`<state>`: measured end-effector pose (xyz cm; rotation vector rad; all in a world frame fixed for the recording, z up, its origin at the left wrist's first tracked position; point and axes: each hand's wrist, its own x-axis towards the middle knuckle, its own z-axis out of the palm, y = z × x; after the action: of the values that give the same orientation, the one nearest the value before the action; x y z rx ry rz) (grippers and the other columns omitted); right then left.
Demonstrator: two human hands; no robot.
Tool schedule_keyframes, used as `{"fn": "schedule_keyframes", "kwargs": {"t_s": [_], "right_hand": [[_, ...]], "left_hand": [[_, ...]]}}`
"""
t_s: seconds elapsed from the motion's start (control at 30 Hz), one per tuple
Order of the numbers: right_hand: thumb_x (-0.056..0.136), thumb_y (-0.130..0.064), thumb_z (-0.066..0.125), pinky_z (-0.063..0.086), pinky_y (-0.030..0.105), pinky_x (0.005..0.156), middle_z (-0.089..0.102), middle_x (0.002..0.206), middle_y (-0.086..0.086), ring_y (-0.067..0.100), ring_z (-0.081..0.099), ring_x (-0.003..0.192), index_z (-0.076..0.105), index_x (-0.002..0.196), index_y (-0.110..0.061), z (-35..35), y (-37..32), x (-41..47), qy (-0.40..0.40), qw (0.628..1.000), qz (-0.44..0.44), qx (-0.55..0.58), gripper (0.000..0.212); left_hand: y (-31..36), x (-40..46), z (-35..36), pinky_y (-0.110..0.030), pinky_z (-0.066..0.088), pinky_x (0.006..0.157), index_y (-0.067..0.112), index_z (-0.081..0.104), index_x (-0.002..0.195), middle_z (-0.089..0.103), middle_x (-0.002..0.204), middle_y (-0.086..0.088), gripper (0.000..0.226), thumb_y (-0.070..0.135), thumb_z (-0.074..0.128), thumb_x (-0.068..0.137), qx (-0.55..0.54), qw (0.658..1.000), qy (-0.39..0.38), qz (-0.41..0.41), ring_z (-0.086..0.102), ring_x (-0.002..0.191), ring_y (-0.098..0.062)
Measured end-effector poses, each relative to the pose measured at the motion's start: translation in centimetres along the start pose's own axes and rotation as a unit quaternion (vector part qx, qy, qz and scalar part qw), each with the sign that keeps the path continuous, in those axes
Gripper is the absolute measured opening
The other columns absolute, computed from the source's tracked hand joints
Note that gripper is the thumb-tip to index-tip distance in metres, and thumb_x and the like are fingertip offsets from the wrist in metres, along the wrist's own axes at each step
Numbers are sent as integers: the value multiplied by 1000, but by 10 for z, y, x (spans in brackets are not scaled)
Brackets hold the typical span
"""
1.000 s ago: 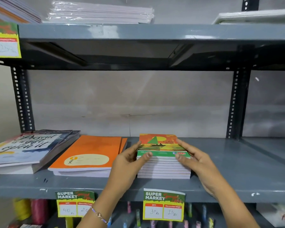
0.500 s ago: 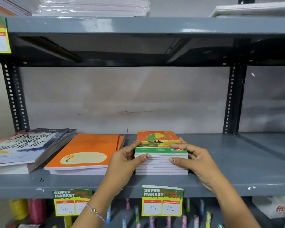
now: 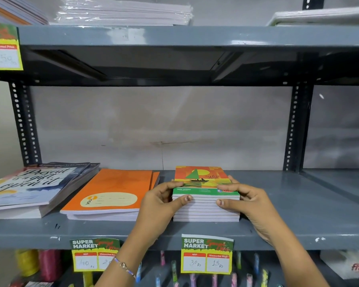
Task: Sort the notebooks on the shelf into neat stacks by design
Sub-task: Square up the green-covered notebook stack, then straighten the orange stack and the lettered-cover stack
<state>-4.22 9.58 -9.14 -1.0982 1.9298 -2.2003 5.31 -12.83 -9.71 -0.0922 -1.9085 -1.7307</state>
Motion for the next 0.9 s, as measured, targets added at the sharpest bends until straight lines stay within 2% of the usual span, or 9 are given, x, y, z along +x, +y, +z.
{"fn": "schedule_keyframes", "kwargs": {"t_s": [0.2, 0.3, 0.37, 0.43, 0.53, 0.6, 0.67, 0.77, 0.9], "right_hand": [[50, -11, 89, 53, 17, 87, 64, 126, -4, -5, 43, 129, 78, 96, -14, 5, -7, -4, 3, 1000, 8, -5, 47], [56, -19, 85, 42, 36, 109, 46, 145, 1, -4, 28, 139, 74, 106, -25, 10, -19, -14, 17, 997, 4, -72, 52], [64, -32, 78, 29, 34, 115, 35, 153, -3, -5, 21, 141, 68, 115, -35, 10, -25, -23, 65, 989, -55, -125, 52], [74, -38, 71, 31, 21, 110, 38, 152, -7, -1, 26, 141, 64, 119, -32, 21, -33, -30, 110, 971, -166, -134, 46], [83, -41, 68, 40, 26, 103, 58, 134, -13, 8, 48, 130, 68, 110, -28, 73, -43, -34, 97, 954, -235, -159, 31], [79, -40, 68, 50, 31, 96, 67, 116, -21, 3, 60, 114, 71, 97, -34, 122, -40, -29, 38, 964, -196, -174, 19], [78, -39, 70, 51, 29, 96, 68, 104, -29, -2, 62, 106, 69, 101, -39, 165, -28, -21, -32, 973, -106, -203, 23], [80, -49, 66, 41, 30, 106, 61, 126, -14, 10, 52, 122, 58, 125, -38, 195, 3, -6, -59, 943, -16, -328, 48], [82, -46, 67, 41, 32, 108, 49, 145, -4, 15, 53, 126, 61, 124, -37, 203, 19, -4, -13, 937, -26, -348, 43]], "left_hand": [[12, -7, 4, -33, 56, 92, 21, 70, 105, 75, 111, 3, 46, 28, 82, 61, 13, 1000, 7, 2, 68, 109, -15], [22, -28, 7, -32, 48, 103, 36, 62, 115, 67, 124, 11, 48, 27, 80, 71, 33, 999, 24, 19, 59, 121, -8], [22, -52, -3, -23, 42, 107, 51, 58, 117, 58, 131, 26, 52, 45, 79, 69, 55, 997, 35, 49, 50, 127, 4], [24, -71, -35, -11, 40, 101, 56, 55, 122, 52, 130, 39, 56, 58, 73, 69, 135, 981, 94, 104, 46, 124, 16], [33, -78, -103, 6, 37, 83, 44, 57, 128, 56, 125, 39, 60, 48, 74, 71, 275, 933, 200, 118, 54, 115, 15], [39, -75, -143, -6, 46, 83, 32, 59, 129, 60, 130, 21, 61, 39, 77, 72, 365, 905, 206, 67, 60, 112, -2], [44, -71, -172, -28, 50, 90, 27, 59, 132, 62, 132, 11, 64, 41, 78, 72, 436, 878, 197, 20, 62, 115, -13], [46, -64, -197, -34, 48, 94, 24, 65, 126, 63, 132, 8, 61, 43, 79, 70, 464, 863, 199, -13, 61, 119, -16], [41, -56, -213, -31, 47, 95, 21, 70, 120, 56, 138, 9, 57, 41, 82, 67, 449, 872, 195, -15, 58, 122, -13]]}}
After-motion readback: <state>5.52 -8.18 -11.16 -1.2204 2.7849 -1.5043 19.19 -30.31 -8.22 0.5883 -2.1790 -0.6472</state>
